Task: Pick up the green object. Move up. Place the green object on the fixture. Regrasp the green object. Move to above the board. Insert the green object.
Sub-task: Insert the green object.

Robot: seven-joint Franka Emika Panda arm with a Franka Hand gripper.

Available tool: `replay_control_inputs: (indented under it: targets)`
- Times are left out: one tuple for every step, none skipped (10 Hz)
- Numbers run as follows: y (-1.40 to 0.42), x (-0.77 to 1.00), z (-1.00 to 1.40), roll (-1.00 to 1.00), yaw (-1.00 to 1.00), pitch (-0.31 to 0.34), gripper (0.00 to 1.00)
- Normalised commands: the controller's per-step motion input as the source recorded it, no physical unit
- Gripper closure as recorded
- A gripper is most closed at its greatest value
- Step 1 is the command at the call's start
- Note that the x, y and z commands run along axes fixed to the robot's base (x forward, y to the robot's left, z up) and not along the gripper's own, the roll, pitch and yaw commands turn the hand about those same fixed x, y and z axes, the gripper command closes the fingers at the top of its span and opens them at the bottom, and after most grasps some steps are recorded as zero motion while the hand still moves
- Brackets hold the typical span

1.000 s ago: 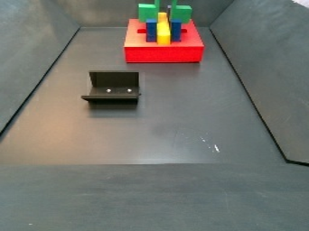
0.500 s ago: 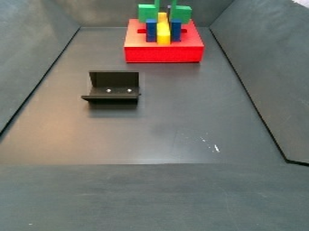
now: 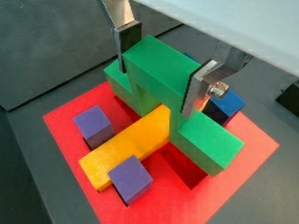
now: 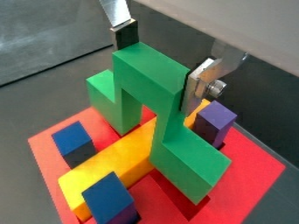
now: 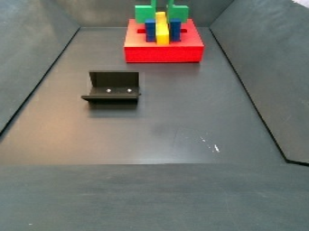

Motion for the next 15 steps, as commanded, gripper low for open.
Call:
replay_control_inputs:
  targets:
    - [0.0,0.05,-0.07,0.04,0.0,0.0,1.0]
    - [0.0,0.03,-0.08,0.04,0.0,0.0,1.0]
    - [-0.01,0.05,-0.11,0.0,0.0,-0.001,1.0]
    - [-0.05,0.0,-0.14,-0.02,0.0,-0.06,1.0]
    - [0.0,0.0,-0.1,-0.11,-0.03,-0.09,1.0]
    - [0.01,0.01,-0.01,-0.2,-0.05,-0.076,1.0]
    - [0.06,0.11,0.0,-0.23,-0.05,-0.054,1.0]
    - [0.14,0.17,0.01,-0.29,-0.11,-0.054,1.0]
    - [0.17,0.21,0.0,-0.32,-0.14,-0.017,1.0]
    - [0.12,0.22,0.0,-0.26,-0.16,-0.003,1.0]
    - [0.1,0.21,0.0,-0.24,-0.16,0.0,1.0]
    - [0.07,0.19,0.0,-0.19,-0.15,0.0,1.0]
    - [0.05,0.17,0.0,-0.17,-0.12,0.0,1.0]
    - [0.04,0.19,-0.05,-0.18,-0.12,0.0,1.0]
    - [0.06,0.25,-0.05,-0.19,-0.13,0.0,1.0]
